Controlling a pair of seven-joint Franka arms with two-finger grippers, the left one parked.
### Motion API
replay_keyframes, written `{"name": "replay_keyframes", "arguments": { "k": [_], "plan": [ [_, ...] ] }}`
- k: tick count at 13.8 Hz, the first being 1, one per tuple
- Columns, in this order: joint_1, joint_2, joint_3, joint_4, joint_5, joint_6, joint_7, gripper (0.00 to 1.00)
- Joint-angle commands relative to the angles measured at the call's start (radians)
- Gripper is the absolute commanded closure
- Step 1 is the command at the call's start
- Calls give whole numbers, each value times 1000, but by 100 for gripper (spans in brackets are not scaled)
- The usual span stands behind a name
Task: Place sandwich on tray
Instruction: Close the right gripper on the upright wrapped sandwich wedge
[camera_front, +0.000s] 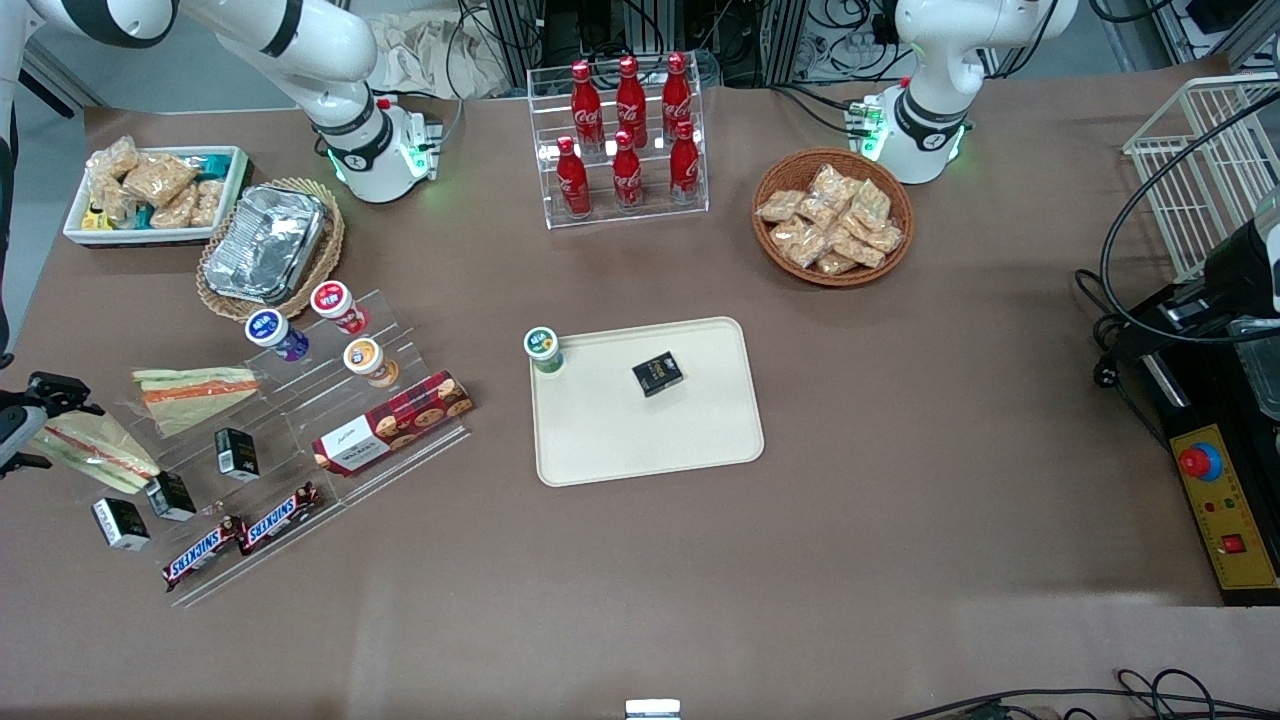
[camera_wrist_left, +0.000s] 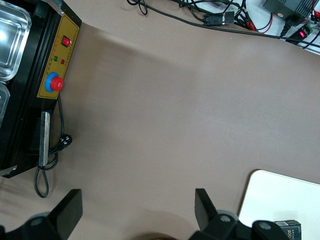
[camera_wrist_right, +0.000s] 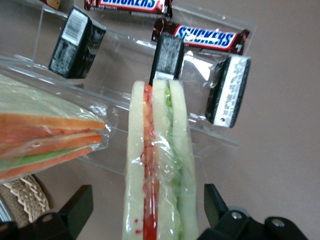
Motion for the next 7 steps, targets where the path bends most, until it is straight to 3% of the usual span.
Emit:
{"name": "replay_keyframes", "arguments": {
  "k": [1,3,4,7],
  "plan": [
    [-21,30,4,3,13,-1,-17,1],
    [-23,40,6,3,14,2,-19,2],
    [-23,44,6,3,14,3,-19,8],
    [-23,47,6,3,14,6,-19,62]
  ]
}}
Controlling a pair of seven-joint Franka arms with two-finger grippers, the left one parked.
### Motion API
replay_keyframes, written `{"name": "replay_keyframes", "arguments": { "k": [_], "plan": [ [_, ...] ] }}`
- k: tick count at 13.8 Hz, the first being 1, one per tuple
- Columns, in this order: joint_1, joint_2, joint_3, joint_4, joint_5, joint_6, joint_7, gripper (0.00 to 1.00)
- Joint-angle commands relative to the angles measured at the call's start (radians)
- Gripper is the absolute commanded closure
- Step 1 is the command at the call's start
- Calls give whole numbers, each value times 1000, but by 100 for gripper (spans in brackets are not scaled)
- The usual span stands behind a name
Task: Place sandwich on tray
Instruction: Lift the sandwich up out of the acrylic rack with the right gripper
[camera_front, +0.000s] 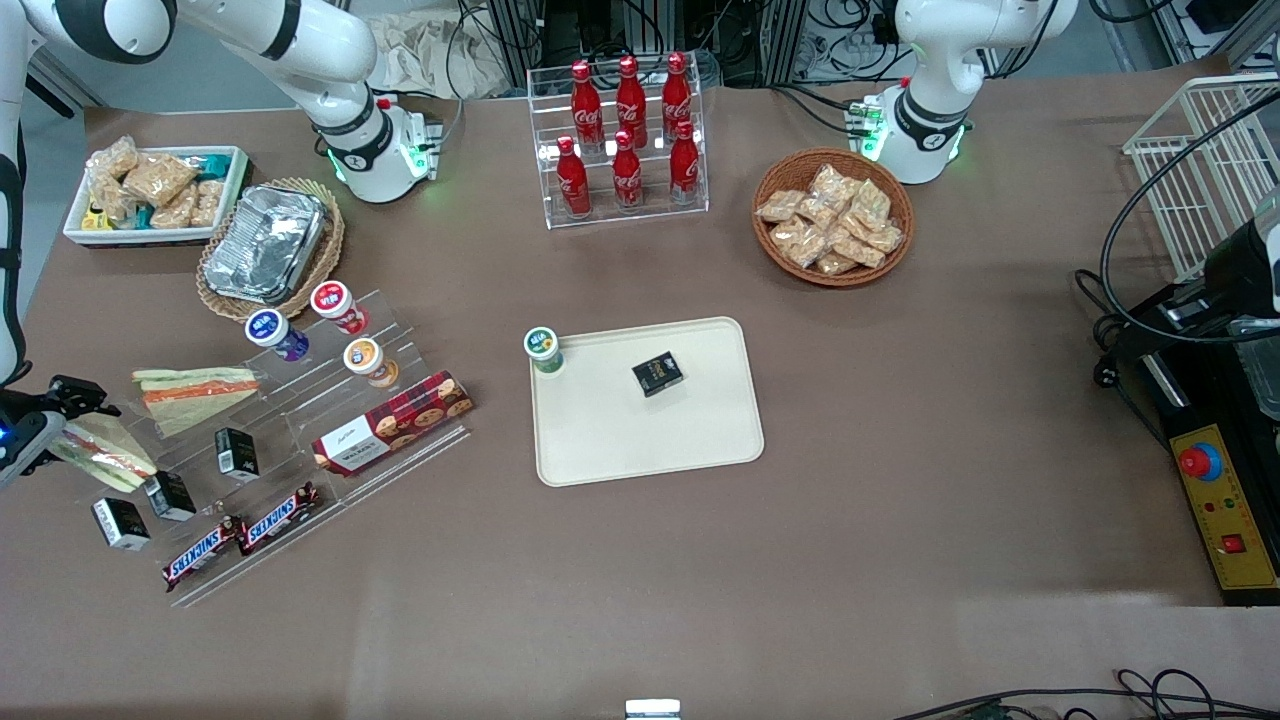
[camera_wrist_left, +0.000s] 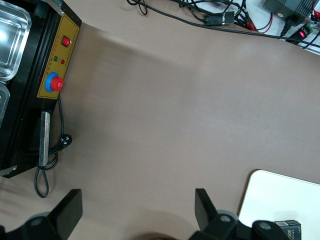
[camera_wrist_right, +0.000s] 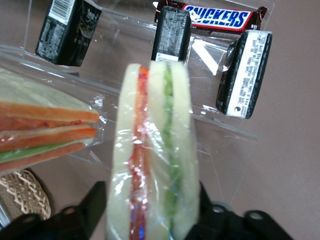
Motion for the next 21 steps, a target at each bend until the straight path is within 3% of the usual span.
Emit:
{"name": "replay_keyframes", "arguments": {
  "k": [1,3,8,13,17,21],
  "plan": [
    [-9,15,6,7,14,4,-16,77],
    [-11,9,7,11,27,4,-16,100],
    [5,-112,21,22,21,-4,-39,100],
    [81,-247,50,20,25,-92,-149,100],
    [219,-310,50,20,27,-177,-157,100],
    [399,-315,50,22,27,-182,-292,100]
  ]
}}
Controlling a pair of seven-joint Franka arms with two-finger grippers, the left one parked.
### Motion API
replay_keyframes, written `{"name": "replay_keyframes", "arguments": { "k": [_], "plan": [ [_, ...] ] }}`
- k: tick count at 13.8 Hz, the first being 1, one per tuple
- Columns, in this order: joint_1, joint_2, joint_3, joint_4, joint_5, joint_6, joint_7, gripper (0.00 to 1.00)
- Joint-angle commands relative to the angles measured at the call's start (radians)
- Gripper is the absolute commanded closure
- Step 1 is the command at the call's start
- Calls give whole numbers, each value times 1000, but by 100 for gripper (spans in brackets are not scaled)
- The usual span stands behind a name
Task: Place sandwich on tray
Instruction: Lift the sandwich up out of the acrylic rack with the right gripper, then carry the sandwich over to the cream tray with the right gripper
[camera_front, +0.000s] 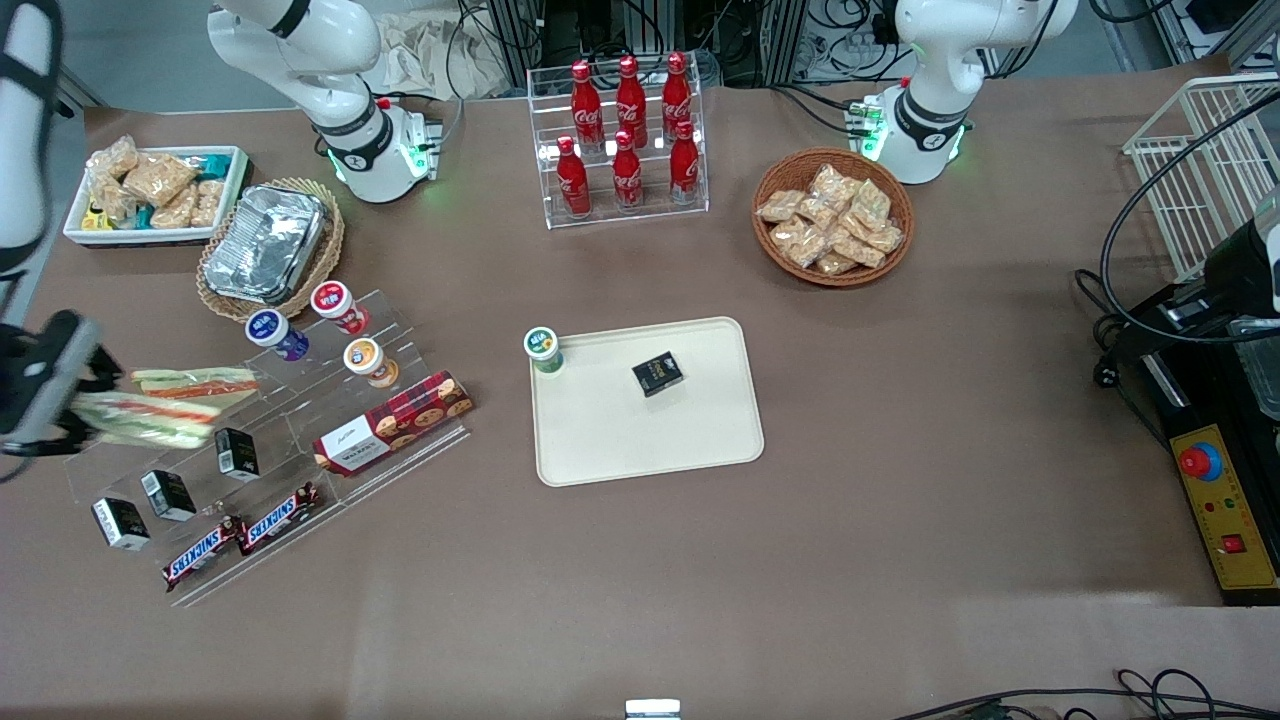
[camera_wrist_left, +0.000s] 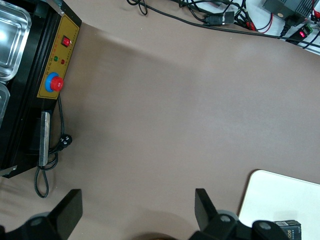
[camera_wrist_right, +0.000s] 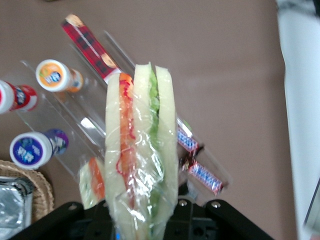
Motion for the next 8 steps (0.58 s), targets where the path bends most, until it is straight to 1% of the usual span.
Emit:
{"name": "replay_keyframes", "arguments": {
  "k": [1,2,4,6,8],
  "plan": [
    [111,-13,-12,-16,19,-11,-48,100],
    [147,-4,-9,-16,23,-15,-45,100],
    [232,14,-12,-18,54,-14,-39,100],
    [309,52,-12,-18,55,-2,-36,100],
    [371,72,-12,-27,77,37,-21,100]
  ]
}}
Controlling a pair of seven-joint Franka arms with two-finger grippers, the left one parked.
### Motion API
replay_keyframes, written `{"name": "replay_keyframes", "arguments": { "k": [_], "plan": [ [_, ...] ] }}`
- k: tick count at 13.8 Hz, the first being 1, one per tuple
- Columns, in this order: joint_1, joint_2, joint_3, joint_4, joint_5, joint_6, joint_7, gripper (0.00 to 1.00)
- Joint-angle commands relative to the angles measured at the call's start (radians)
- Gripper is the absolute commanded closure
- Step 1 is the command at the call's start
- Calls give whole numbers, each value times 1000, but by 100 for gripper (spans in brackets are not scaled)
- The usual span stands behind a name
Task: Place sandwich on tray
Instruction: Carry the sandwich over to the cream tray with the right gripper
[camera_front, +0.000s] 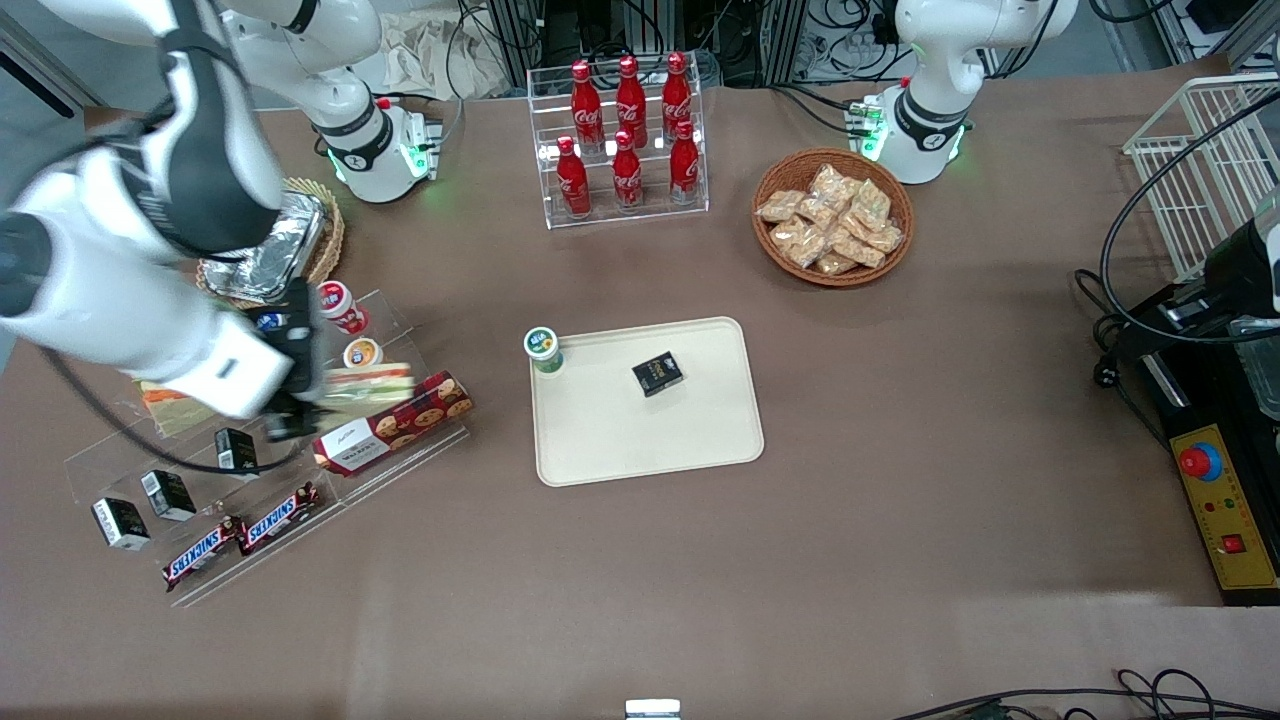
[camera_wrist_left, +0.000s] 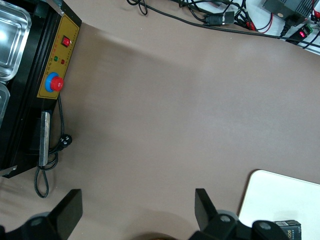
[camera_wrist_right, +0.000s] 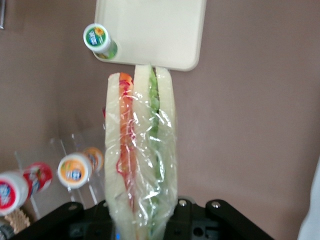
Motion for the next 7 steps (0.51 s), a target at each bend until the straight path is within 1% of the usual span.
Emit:
{"name": "replay_keyframes", "arguments": {
  "k": [1,3,4,7],
  "plan": [
    [72,43,-15,-2,47,51,5,100],
    [126,81,-13,1,64,86,35,100],
    [160,104,-15,2,91,103,56,100],
    [268,188,-16,2,104,267,90,100]
  ]
}}
